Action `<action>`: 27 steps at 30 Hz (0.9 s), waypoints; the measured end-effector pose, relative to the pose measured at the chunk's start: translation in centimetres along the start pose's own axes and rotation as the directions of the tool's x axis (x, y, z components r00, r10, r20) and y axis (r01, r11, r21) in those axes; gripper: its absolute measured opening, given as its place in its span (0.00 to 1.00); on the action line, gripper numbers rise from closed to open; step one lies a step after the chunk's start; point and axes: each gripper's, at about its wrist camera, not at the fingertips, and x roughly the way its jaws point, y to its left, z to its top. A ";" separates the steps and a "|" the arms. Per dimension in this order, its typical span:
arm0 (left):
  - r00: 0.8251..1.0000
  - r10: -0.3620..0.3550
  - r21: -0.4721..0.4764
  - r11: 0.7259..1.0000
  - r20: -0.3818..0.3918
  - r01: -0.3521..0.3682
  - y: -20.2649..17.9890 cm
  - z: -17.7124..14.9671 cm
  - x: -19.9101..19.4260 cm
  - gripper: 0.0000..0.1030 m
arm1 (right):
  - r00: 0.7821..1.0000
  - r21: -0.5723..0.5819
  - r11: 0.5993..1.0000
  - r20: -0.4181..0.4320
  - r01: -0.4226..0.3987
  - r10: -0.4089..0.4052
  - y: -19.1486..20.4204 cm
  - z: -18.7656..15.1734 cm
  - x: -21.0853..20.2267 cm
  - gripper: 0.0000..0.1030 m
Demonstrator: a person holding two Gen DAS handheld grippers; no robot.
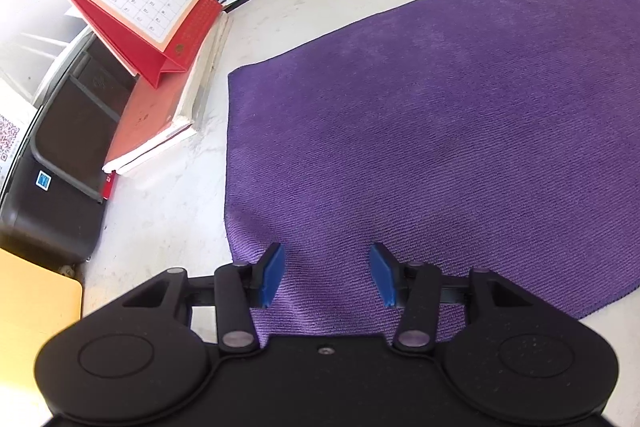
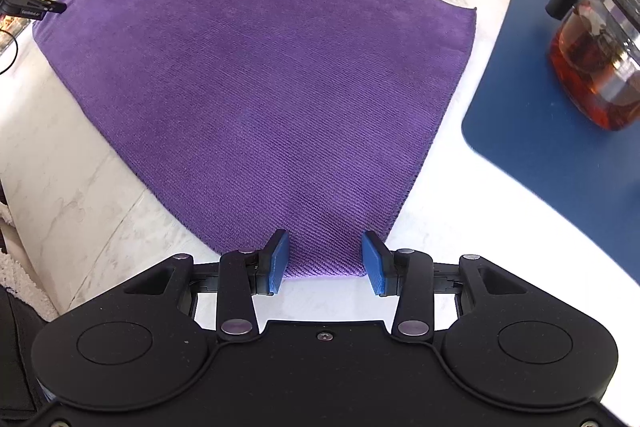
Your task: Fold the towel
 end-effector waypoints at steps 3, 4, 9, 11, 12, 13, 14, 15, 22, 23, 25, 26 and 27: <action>1.000 0.009 -0.017 1.000 0.001 -0.009 0.1 -0.2 0.0 0.44 | 1.000 0.008 1.000 0.006 0.000 0.000 0.2 0.3 0.2 0.38; 1.000 0.011 -0.023 1.000 -0.001 -0.011 0.1 -0.2 -0.1 0.44 | 1.000 0.007 1.000 0.006 0.000 0.000 0.2 0.3 0.2 0.38; 1.000 0.029 -0.076 0.997 -0.011 -0.030 -0.3 -1.2 -0.8 0.44 | 1.000 0.004 1.000 0.009 0.003 -0.003 -0.1 0.4 0.0 0.39; 0.999 0.032 -0.098 0.995 -0.017 -0.034 -0.3 -1.6 -1.0 0.44 | 1.000 0.007 1.000 0.012 0.004 -0.005 -0.2 0.6 0.1 0.39; 0.999 0.032 -0.106 0.994 -0.016 -0.033 -0.3 -1.8 -1.1 0.44 | 1.000 0.007 1.000 0.012 0.005 -0.005 -0.1 0.8 0.1 0.39; 0.999 0.031 -0.117 0.993 -0.015 -0.032 -0.3 -2.0 -1.3 0.44 | 1.000 0.005 1.000 0.009 0.006 -0.006 0.0 0.9 0.2 0.39; 0.999 0.030 -0.128 0.991 -0.015 -0.031 -0.2 -2.1 -1.4 0.43 | 1.000 0.003 1.000 0.006 0.005 -0.005 0.1 1.0 0.3 0.39; 0.999 0.030 -0.138 0.990 -0.021 -0.033 -0.1 -2.2 -1.5 0.43 | 1.000 0.001 1.000 0.004 0.004 -0.004 0.0 1.2 0.4 0.39; 0.999 0.014 -0.303 0.953 0.042 0.000 1.1 -4.2 -6.2 0.43 | 0.997 0.027 1.000 0.074 0.005 -0.007 -0.1 2.5 -1.6 0.40; 0.999 0.005 -0.340 0.940 0.043 0.010 1.4 -4.5 -6.0 0.43 | 0.994 0.042 0.999 0.108 -0.005 0.000 0.1 2.9 -2.2 0.40; 0.999 -0.017 -0.401 0.916 0.045 0.034 2.0 -4.8 -5.3 0.43 | 0.990 0.065 0.997 0.142 -0.032 0.023 0.4 3.5 -2.5 0.40; 0.998 -0.035 -0.439 0.897 0.053 0.055 2.4 -5.0 -4.8 0.43 | 0.987 0.081 0.995 0.155 -0.058 0.045 0.7 4.0 -2.3 0.40; 0.997 -0.052 -0.476 0.876 0.064 0.076 2.9 -5.0 -4.3 0.43 | 0.985 0.089 0.993 0.163 -0.077 0.062 0.9 4.3 -2.0 0.40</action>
